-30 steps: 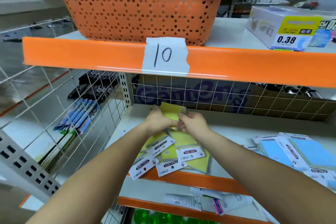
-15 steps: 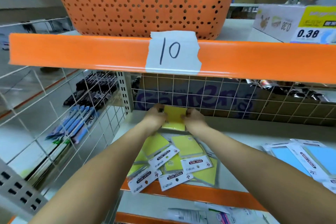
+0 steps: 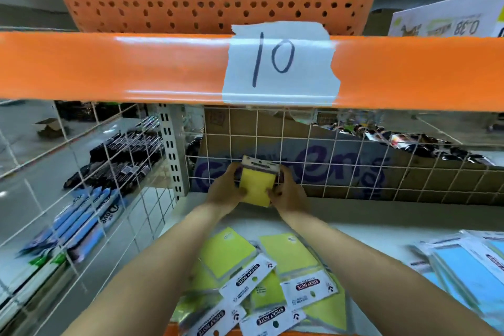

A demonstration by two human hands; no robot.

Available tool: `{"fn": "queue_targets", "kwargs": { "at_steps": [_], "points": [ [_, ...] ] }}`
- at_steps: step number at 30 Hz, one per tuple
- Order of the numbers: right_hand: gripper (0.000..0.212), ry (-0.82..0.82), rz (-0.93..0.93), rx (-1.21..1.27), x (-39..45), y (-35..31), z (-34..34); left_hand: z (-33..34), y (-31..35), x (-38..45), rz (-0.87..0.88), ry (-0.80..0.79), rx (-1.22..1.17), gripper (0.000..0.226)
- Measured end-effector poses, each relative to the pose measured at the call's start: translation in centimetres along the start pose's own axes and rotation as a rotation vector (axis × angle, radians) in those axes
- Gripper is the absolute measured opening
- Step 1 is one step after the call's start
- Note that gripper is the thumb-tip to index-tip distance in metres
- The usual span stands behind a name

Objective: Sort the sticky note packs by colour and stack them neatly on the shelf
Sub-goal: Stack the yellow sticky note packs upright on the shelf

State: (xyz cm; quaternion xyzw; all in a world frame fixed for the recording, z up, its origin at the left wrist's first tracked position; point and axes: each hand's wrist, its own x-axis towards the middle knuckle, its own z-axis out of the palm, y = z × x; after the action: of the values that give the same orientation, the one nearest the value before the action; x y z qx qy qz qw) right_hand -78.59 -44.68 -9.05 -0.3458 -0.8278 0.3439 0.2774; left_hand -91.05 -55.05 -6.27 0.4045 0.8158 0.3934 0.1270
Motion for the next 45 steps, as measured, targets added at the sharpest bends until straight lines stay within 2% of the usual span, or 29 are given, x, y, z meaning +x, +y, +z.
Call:
{"fn": "queue_targets", "kwargs": {
  "at_steps": [3,7,11,16,21,28,31,36,39,43,45],
  "points": [
    [0.050,0.013,0.027,-0.011,0.9,0.3,0.6,0.0,-0.5,0.7,0.051,0.001,0.050,0.048],
    [0.031,-0.024,-0.003,-0.120,2.2,0.4,1.0,0.4,-0.9,1.3,0.007,0.003,0.030,0.030],
    [0.035,-0.054,-0.090,-0.210,2.6,0.5,1.1,0.8,-1.1,2.1,-0.047,-0.025,-0.032,0.044],
    [0.043,-0.083,-0.109,-0.129,2.7,1.3,1.2,0.8,-1.0,2.8,-0.002,0.090,0.006,0.018],
    [0.018,-0.124,-0.007,-0.101,3.4,1.7,1.3,0.8,-1.1,3.3,0.029,0.155,0.024,0.017],
    [0.016,-0.034,-0.023,-0.084,4.2,1.7,1.6,1.1,0.0,3.7,-0.066,0.135,-0.023,0.017],
    [0.009,-0.030,-0.006,-0.070,4.5,1.7,1.9,1.4,0.2,3.8,-0.133,0.114,-0.039,0.022],
    [0.021,-0.009,0.027,-0.043,4.6,1.6,2.0,1.9,-0.6,4.2,-0.191,0.062,0.001,0.027],
    [0.017,-0.021,0.031,-0.055,4.5,1.5,2.0,2.3,-1.0,4.4,-0.211,0.028,0.050,0.033],
    [0.024,-0.032,0.037,-0.078,4.2,1.6,1.5,2.5,-0.8,3.9,-0.236,0.020,-0.018,0.041],
    [0.029,-0.029,0.036,-0.116,4.0,1.7,0.8,2.1,-0.8,3.6,-0.242,0.009,-0.044,0.035]
  ]
}}
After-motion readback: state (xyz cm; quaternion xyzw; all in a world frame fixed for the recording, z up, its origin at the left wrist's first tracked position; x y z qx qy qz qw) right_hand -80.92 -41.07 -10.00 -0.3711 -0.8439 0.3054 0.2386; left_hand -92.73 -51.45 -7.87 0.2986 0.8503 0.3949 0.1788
